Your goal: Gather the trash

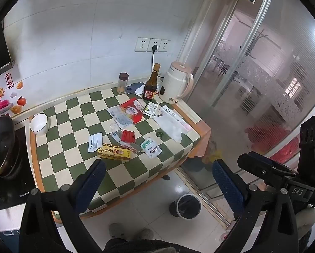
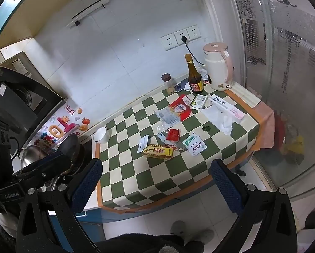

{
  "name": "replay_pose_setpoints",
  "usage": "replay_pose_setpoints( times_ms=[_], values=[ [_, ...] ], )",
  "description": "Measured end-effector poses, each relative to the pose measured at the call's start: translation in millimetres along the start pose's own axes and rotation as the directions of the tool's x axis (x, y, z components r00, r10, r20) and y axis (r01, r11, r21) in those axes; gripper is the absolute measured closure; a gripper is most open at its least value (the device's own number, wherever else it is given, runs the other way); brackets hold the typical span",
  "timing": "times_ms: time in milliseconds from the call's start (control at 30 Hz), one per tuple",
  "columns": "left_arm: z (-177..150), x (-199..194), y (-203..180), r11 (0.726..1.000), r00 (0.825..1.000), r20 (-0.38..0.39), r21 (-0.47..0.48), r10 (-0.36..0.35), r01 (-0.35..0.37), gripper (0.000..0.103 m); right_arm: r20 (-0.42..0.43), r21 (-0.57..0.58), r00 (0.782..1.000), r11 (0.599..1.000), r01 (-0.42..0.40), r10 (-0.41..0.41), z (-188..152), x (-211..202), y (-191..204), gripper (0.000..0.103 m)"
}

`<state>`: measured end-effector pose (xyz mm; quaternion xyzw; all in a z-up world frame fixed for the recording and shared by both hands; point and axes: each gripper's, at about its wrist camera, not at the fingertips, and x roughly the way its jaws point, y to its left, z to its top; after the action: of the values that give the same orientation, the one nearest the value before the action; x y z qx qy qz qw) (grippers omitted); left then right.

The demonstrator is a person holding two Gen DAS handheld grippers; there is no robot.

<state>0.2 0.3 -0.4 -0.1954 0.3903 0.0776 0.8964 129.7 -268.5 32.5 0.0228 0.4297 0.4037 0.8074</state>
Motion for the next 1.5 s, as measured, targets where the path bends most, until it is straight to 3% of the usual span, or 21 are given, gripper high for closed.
replay_pose_setpoints(
  times_ms=[333,633,900,1333,1500],
  values=[
    [0.7,0.4,-0.3,1.0,1.0,0.002,0.001,0.002,-0.002,0.0,-0.002,-0.003,1.0,1.0,-0.009,0.009,1.9,2.5,8.5,0.0],
    [27.0,-2.5,0.2,1.0,1.0,0.002,0.001,0.006,-0.006,0.0,-0.004,-0.01,1.0,1.0,-0.019,0.019,9.8,7.7,20.2,0.0],
    [16.6,-6.6,10.5,1.0,1.0,0.008,0.006,0.0,0.0,0.0,-0.004,-0.01,1.0,1.0,-0.022,0.022,9.9,8.3,20.0,0.0],
    [26.2,-7.9,20.9,1.0,1.0,0.007,0.014,0.001,-0.001,0.0,-0.002,-0.007,1.0,1.0,-0.021,0.021,10.2,8.1,21.0,0.0],
    [17.2,-5.4,10.9,1.0,1.0,0.008,0.012,0.004,-0.004,0.0,-0.003,-0.009,1.0,1.0,-0.021,0.021,11.1,8.5,22.8,0.0]
  ],
)
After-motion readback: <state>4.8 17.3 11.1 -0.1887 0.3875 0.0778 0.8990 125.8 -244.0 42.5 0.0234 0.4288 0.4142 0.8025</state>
